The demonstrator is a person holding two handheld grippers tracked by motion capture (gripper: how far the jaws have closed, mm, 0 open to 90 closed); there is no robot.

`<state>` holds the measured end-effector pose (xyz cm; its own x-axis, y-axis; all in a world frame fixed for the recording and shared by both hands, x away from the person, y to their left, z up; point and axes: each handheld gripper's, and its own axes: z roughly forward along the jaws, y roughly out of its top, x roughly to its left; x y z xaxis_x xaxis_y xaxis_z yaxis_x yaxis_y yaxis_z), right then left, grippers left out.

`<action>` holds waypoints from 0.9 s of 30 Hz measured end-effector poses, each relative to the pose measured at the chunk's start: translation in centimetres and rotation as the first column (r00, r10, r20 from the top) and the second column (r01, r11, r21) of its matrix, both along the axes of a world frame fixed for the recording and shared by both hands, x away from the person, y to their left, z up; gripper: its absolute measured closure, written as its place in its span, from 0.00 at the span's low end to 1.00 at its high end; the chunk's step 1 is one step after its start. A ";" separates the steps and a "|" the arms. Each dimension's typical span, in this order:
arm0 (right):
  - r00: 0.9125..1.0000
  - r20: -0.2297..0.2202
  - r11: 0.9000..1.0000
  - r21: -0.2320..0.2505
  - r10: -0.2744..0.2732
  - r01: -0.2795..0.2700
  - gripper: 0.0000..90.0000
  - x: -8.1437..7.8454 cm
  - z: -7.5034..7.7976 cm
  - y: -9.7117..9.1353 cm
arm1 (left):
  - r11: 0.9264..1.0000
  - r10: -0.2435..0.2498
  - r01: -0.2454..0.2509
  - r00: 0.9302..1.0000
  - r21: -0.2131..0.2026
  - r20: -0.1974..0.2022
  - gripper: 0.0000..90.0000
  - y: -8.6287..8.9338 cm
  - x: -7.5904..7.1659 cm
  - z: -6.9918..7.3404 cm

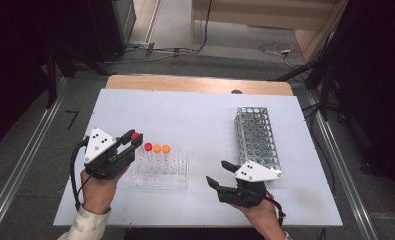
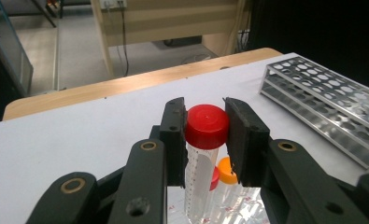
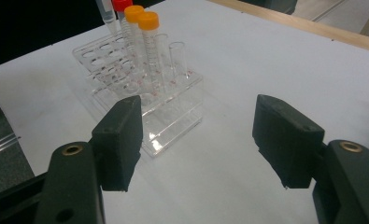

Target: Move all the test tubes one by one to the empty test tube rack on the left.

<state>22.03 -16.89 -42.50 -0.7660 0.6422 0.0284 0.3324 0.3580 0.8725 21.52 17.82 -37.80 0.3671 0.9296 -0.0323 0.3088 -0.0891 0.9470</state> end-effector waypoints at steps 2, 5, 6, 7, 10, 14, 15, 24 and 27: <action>1.000 0.000 1.000 -0.002 0.000 0.000 0.35 0.0 0.0 0.0 | 1.000 0.017 -0.017 1.000 0.007 0.001 0.78 0.1 0.2 -0.3; 1.000 -0.001 1.000 -0.002 0.001 -0.001 0.35 0.0 -0.1 0.0 | 0.999 0.035 -0.035 0.999 0.006 0.000 0.78 0.1 0.5 -0.9; 1.000 -0.003 1.000 -0.002 0.001 -0.001 0.35 0.0 -0.1 0.0 | 0.999 0.038 -0.038 0.999 0.006 -0.001 0.78 0.1 0.6 -1.1; 1.000 -0.002 1.000 -0.003 0.002 -0.002 0.36 0.0 -0.1 0.0 | 0.999 0.038 -0.038 0.999 0.005 -0.006 0.78 0.1 0.7 -1.3; 1.000 -0.004 1.000 -0.002 0.001 -0.001 0.36 0.0 -0.1 0.0 | 0.999 0.038 -0.038 0.999 0.002 -0.014 0.78 0.0 0.8 -1.9; 1.000 -0.006 1.000 0.000 -0.002 0.002 0.36 0.0 -0.1 0.0 | 0.999 0.033 -0.033 0.999 0.010 -0.030 0.78 -0.2 1.0 -2.5; 1.000 -0.006 1.000 0.000 -0.003 0.003 0.36 0.0 -0.1 0.0 | 0.999 0.035 -0.034 0.999 0.013 -0.033 0.78 -0.2 1.0 -2.7; 1.000 0.000 1.000 0.004 -0.002 0.002 0.36 0.0 0.0 -0.2 | 0.999 0.037 -0.036 0.997 0.008 -0.067 0.78 -0.1 1.2 -3.8; 1.000 0.001 1.000 0.004 -0.003 0.003 0.36 0.0 0.0 -0.3 | 0.999 0.037 -0.037 0.997 0.001 -0.074 0.77 -0.1 1.2 -4.0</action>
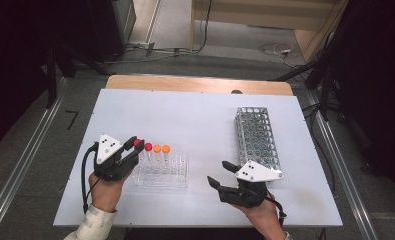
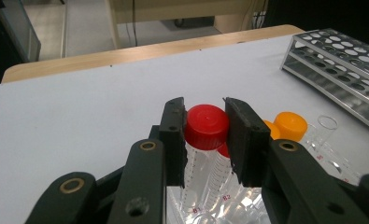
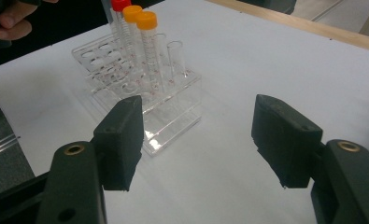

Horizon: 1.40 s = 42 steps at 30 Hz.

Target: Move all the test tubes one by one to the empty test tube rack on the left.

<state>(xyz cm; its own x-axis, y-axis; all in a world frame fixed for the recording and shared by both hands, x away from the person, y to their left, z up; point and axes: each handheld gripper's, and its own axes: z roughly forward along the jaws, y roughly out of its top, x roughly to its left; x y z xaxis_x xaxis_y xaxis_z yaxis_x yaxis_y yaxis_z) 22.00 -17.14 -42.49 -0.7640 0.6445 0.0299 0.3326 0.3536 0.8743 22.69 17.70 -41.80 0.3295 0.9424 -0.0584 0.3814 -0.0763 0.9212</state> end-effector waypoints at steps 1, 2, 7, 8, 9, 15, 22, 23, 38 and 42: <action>1.000 0.000 1.000 0.000 0.000 0.000 0.36 0.0 0.0 0.0 | 1.000 -0.005 0.005 1.000 -0.002 -0.004 0.77 0.0 0.0 -0.1; 1.000 0.001 1.000 0.000 -0.001 0.001 0.36 0.0 0.0 0.0 | 1.000 -0.008 0.008 1.000 -0.005 -0.008 0.77 0.0 0.0 -0.1; 1.000 0.003 1.000 -0.001 0.000 0.000 0.36 0.0 0.0 0.0 | 1.000 -0.009 0.009 1.000 -0.008 -0.012 0.74 -0.1 0.0 -0.2; 1.000 0.002 1.000 -0.002 -0.001 0.001 0.36 0.0 0.0 0.0 | 1.000 -0.010 0.010 1.000 -0.007 -0.012 0.74 0.0 0.0 -0.2; 1.000 0.001 1.000 -0.001 -0.002 0.002 0.36 0.0 0.0 0.0 | 1.000 -0.008 0.008 1.000 -0.007 -0.011 0.74 0.0 -0.1 -0.2; 1.000 0.002 1.000 0.000 -0.003 0.003 0.36 0.0 0.0 -0.1 | 1.000 -0.005 0.005 1.000 -0.027 -0.011 0.69 0.2 -0.2 0.0; 1.000 -0.001 1.000 0.002 -0.008 0.008 0.36 0.0 0.0 -0.1 | 0.999 -0.010 0.009 1.000 -0.045 -0.016 0.62 0.4 -0.3 0.2; 1.000 0.002 1.000 0.001 -0.009 0.009 0.36 0.0 0.0 -0.1 | 0.999 -0.010 0.009 1.000 -0.053 -0.017 0.60 0.4 -0.3 0.2; 1.000 0.001 1.000 0.004 -0.023 0.023 0.36 0.2 -0.1 -0.3 | 0.997 0.003 -0.005 0.999 -0.072 -0.036 0.34 0.4 -0.6 0.5; 1.000 0.003 1.000 0.004 -0.026 0.026 0.36 0.3 -0.2 -0.4 | 0.997 0.006 -0.009 0.999 -0.077 -0.042 0.30 0.5 -0.6 0.5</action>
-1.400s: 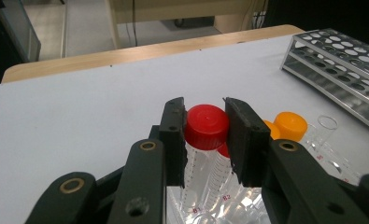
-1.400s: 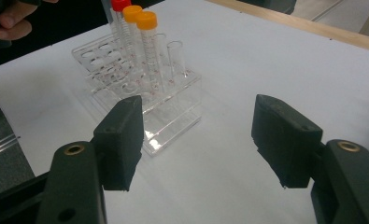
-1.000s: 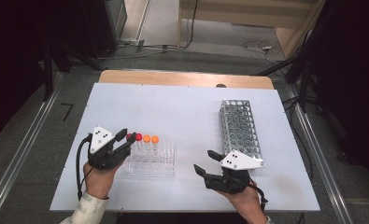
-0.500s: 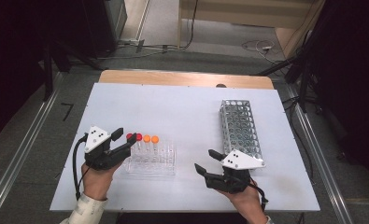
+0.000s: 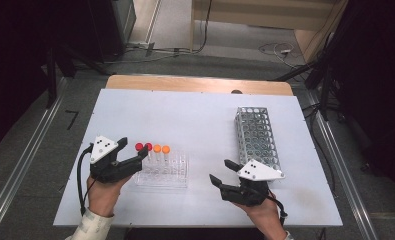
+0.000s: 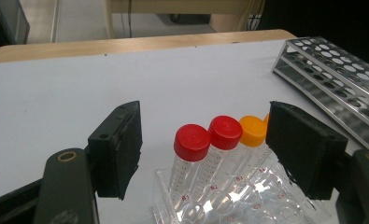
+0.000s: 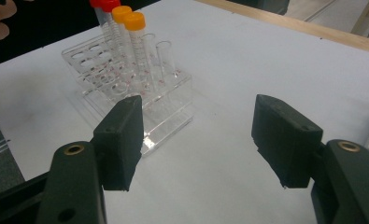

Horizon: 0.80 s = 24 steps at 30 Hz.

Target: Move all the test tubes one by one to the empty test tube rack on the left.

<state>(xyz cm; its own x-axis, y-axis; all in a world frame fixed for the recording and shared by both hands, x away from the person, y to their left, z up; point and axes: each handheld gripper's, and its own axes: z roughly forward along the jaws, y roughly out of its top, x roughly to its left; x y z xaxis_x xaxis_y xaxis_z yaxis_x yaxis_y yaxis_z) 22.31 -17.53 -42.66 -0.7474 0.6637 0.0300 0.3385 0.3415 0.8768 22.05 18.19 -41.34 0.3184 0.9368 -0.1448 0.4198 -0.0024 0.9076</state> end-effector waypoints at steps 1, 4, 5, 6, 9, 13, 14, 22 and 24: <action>1.000 -0.002 1.000 0.000 -0.001 0.001 0.36 0.0 0.0 0.0 | 1.000 0.000 0.000 1.000 0.000 0.002 0.29 0.0 0.0 0.0; 1.000 0.001 1.000 -0.003 -0.006 0.006 0.35 0.1 0.0 -0.1 | 1.000 0.001 -0.001 1.000 0.005 -0.002 0.27 0.0 0.0 0.0; 1.000 0.002 1.000 -0.001 -0.009 0.009 0.35 0.1 -0.1 -0.1 | 1.000 0.002 -0.002 1.000 0.005 -0.002 0.26 0.1 0.0 -0.1; 1.000 0.001 1.000 0.001 -0.010 0.010 0.35 0.1 -0.1 -0.1 | 1.000 0.004 -0.004 1.000 0.003 0.000 0.26 0.1 -0.1 -0.1; 1.000 0.000 1.000 0.001 -0.013 0.013 0.35 0.3 -0.1 -0.3 | 1.000 0.005 -0.005 1.000 0.003 -0.001 0.25 0.2 -0.1 -0.1; 1.000 -0.005 1.000 0.005 -0.022 0.022 0.34 0.4 -0.1 -0.5 | 1.000 0.012 -0.012 1.000 0.001 0.003 0.24 0.4 -0.2 -0.2; 1.000 -0.003 1.000 0.005 -0.020 0.020 0.34 0.4 -0.1 -0.5 | 1.000 0.014 -0.014 1.000 0.001 0.003 0.24 0.4 -0.2 -0.2; 0.999 -0.001 0.999 0.006 -0.035 0.035 0.33 0.6 0.0 -1.1 | 1.000 0.031 -0.031 0.999 0.002 -0.005 0.24 1.1 -0.3 -0.5; 0.999 0.001 0.999 0.009 -0.040 0.040 0.33 0.6 0.0 -1.3 | 0.999 0.033 -0.033 0.999 0.002 -0.009 0.24 1.3 -0.4 -0.5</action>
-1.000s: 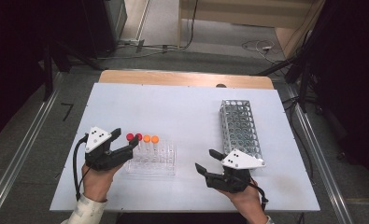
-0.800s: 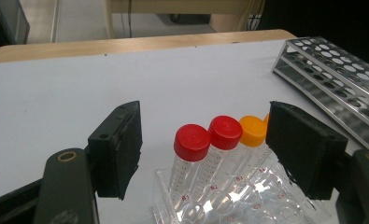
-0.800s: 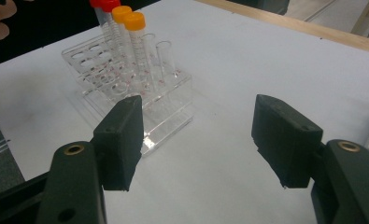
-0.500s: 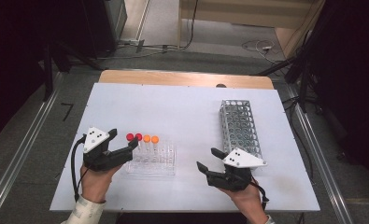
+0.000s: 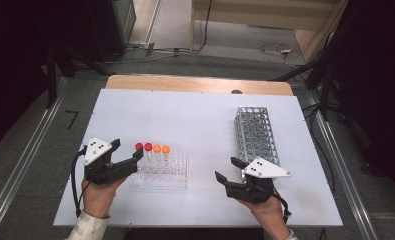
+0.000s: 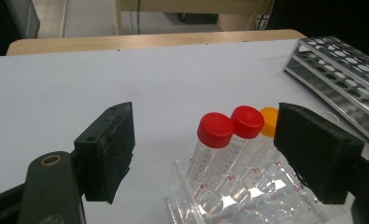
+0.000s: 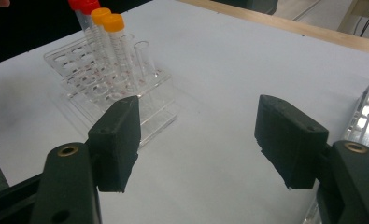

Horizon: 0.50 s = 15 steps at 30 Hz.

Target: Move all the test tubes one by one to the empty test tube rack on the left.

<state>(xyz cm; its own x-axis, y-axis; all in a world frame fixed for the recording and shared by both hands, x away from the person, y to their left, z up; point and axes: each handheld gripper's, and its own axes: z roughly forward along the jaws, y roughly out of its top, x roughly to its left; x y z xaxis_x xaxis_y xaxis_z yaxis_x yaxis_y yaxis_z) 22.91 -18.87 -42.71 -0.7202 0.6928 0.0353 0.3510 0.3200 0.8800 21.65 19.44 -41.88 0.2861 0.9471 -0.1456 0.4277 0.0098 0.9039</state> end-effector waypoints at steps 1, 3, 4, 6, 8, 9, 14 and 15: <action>1.000 0.007 1.000 0.000 -0.001 0.001 0.33 0.0 0.0 -0.1 | 1.000 0.000 0.000 1.000 0.001 -0.001 0.24 0.1 0.0 0.0; 1.000 0.003 1.000 0.002 -0.008 0.008 0.33 0.1 0.0 -0.4 | 1.000 0.004 -0.004 1.000 0.001 -0.003 0.24 0.3 -0.1 -0.1; 1.000 0.002 1.000 0.004 -0.013 0.013 0.33 0.1 0.0 -0.6 | 1.000 0.006 -0.006 1.000 -0.002 -0.001 0.24 0.4 -0.2 -0.1; 1.000 0.002 1.000 0.007 -0.019 0.019 0.32 0.2 0.0 -0.9 | 1.000 0.014 -0.014 1.000 -0.001 0.000 0.24 0.6 -0.3 -0.2; 1.000 0.007 1.000 0.009 -0.025 0.025 0.32 0.3 0.1 -1.2 | 1.000 0.017 -0.017 1.000 0.001 -0.002 0.24 0.8 -0.4 -0.3; 1.000 0.005 1.000 0.012 -0.029 0.029 0.32 0.3 0.1 -1.3 | 1.000 0.019 -0.019 1.000 0.002 -0.003 0.24 0.8 -0.4 -0.4; 0.999 0.008 0.999 0.013 -0.046 0.046 0.32 0.4 0.2 -2.1 | 1.000 0.027 -0.027 1.000 0.000 -0.003 0.24 1.1 -0.6 -0.7; 0.999 0.009 0.999 0.016 -0.052 0.052 0.32 0.4 0.3 -2.2 | 1.000 0.031 -0.031 1.000 0.000 -0.003 0.24 1.2 -0.7 -0.7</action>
<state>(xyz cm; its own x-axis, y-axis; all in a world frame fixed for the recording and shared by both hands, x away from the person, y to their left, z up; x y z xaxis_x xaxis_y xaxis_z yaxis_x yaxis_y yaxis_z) 23.34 -21.11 -42.45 -0.6837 0.7286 0.0404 0.3588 0.2874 0.8881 20.94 20.65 -42.61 0.2566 0.9553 -0.1468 0.4296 0.0233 0.9027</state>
